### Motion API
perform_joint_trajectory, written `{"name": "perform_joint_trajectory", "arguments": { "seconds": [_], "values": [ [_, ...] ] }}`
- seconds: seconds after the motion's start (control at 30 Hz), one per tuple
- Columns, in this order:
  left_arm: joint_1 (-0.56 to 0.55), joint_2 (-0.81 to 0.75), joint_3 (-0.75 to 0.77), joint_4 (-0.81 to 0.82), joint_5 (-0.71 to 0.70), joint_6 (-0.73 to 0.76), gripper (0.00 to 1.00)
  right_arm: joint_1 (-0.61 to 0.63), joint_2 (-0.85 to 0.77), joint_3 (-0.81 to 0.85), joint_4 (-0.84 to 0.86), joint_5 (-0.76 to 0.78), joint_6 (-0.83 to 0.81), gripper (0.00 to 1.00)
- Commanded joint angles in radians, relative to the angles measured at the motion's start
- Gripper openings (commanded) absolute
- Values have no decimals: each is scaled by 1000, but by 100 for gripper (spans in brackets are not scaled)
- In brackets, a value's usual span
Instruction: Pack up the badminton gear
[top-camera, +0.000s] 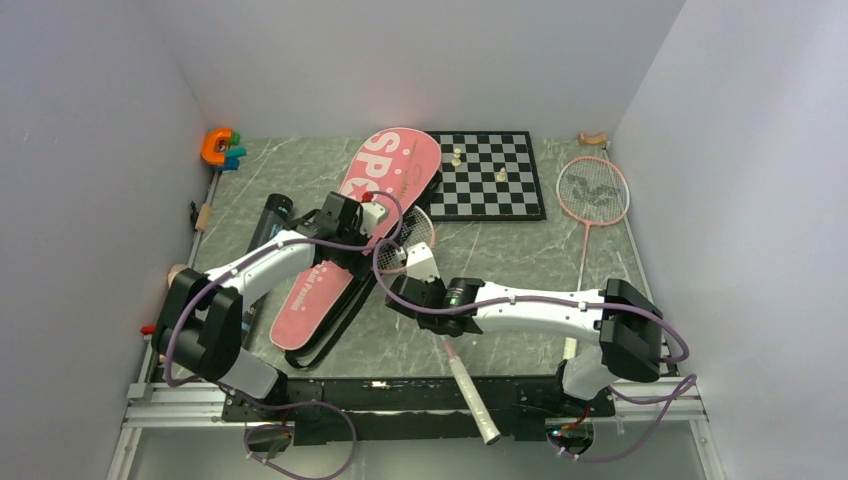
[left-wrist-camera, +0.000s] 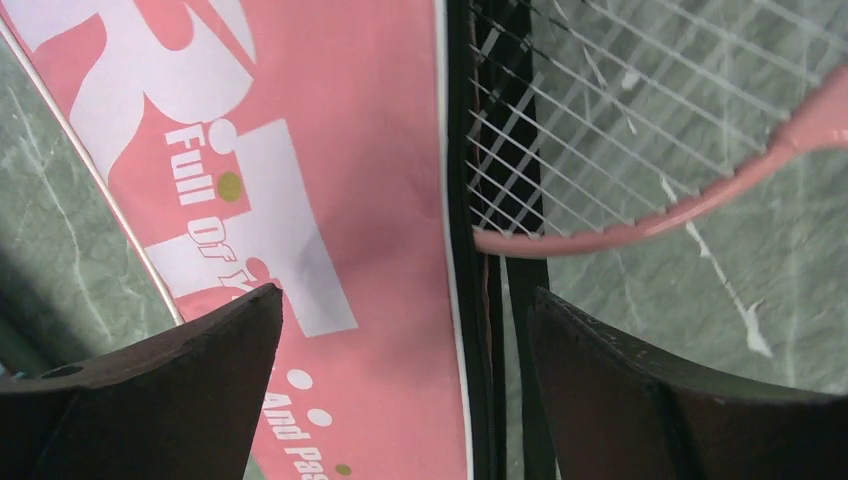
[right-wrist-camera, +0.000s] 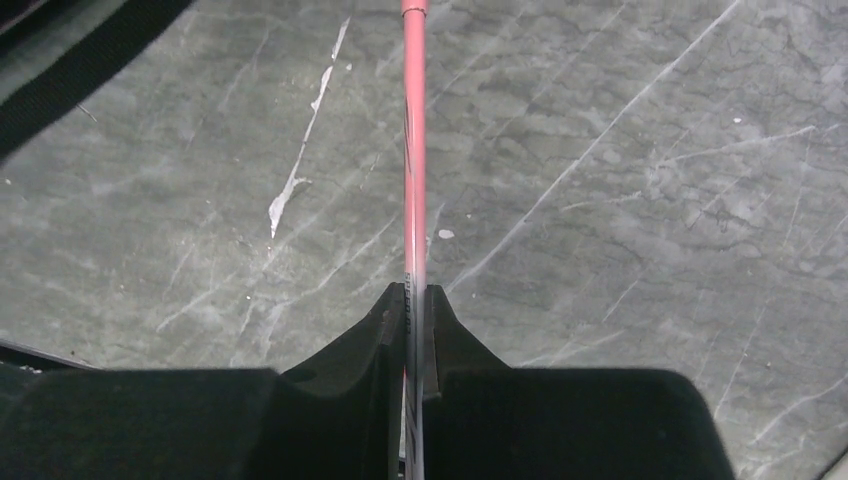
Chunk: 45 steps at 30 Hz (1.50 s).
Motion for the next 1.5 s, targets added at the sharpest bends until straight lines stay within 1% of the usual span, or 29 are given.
{"name": "perform_joint_trajectory", "arguments": {
  "seconds": [0.0, 0.13, 0.33, 0.4, 0.43, 0.5, 0.6, 0.77, 0.9, 1.07, 1.17, 1.33, 1.47],
  "values": [
    [-57, -102, -60, 68, -33, 111, 95, -7, -50, 11, 79, 55, 23, 0],
    [-89, -131, -135, 123, -118, 137, 94, -16, -55, 10, 94, 59, 30, 0],
    [-101, -113, -172, 168, -188, 163, 91, -25, -60, 21, 93, 64, 29, 0],
    [-104, -106, -183, 186, -201, 173, 88, -28, -64, 21, 98, 65, 25, 0],
    [-105, -104, -185, 193, -205, 174, 85, -30, -66, 19, 98, 63, 27, 0],
    [-105, -97, -183, 197, -209, 175, 75, -34, -69, 17, 99, 61, 29, 0],
    [-105, -93, -171, 188, -205, 165, 58, -34, -72, 10, 103, 59, 35, 0],
    [-104, -85, -142, 162, -204, 157, 24, -36, -69, -1, 117, 55, 39, 0],
    [-105, -90, -117, 147, -217, 148, 0, -38, -64, -7, 132, 57, 42, 0],
    [-104, -92, -77, 105, -217, 139, 0, -40, -52, -13, 161, 48, 33, 0],
    [-105, -98, -24, 40, -177, 112, 0, -44, -33, -5, 188, 40, 13, 0],
    [-100, -122, 71, -75, -26, 53, 0, -67, 18, 43, 246, 21, -40, 0],
    [-66, -144, 126, -128, 132, 11, 0, -93, 54, 88, 281, 8, -69, 0]
  ]
}}
